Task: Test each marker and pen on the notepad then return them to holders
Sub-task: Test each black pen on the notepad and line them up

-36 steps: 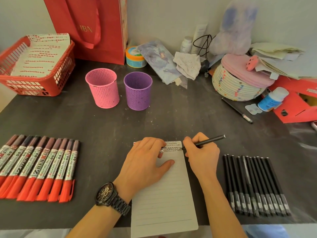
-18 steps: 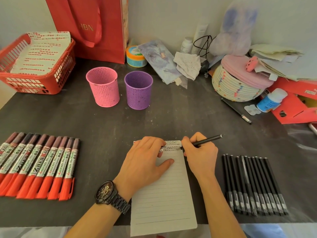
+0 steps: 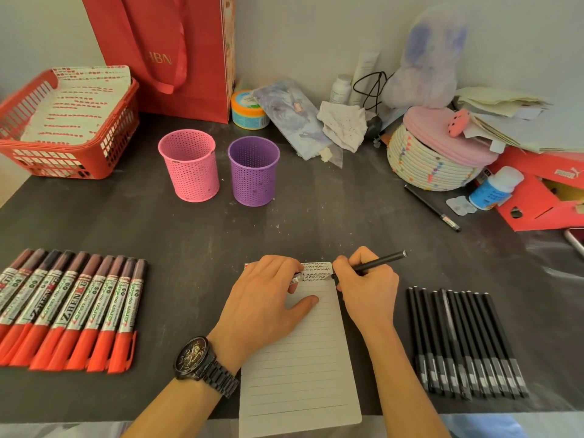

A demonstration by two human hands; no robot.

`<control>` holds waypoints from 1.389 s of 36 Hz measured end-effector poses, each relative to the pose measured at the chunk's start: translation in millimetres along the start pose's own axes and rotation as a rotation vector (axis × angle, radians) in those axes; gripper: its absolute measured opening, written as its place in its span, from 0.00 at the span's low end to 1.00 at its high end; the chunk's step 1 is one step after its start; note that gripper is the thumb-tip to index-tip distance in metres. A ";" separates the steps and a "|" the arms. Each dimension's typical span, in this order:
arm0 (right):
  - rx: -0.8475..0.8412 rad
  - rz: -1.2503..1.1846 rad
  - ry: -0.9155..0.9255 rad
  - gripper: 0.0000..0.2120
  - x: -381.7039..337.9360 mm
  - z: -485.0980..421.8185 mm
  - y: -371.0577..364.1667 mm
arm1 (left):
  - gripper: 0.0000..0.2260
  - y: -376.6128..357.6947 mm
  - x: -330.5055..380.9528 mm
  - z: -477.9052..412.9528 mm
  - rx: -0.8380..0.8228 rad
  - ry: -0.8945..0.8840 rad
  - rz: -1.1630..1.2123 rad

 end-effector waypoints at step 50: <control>0.009 -0.686 -0.110 0.18 -12.8 34.3 15.5 | 0.11 9.7 -1.2 1.0 0.081 0.006 0.120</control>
Point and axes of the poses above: each hand's wrist, its own z-axis away from the middle knuckle, its own y-axis out of the back of the hand, x = y × z, the point moved 3 cm from there along -z, towards the middle knuckle, and after that the axes turned 9 degrees about y, right-handed, at the moved point
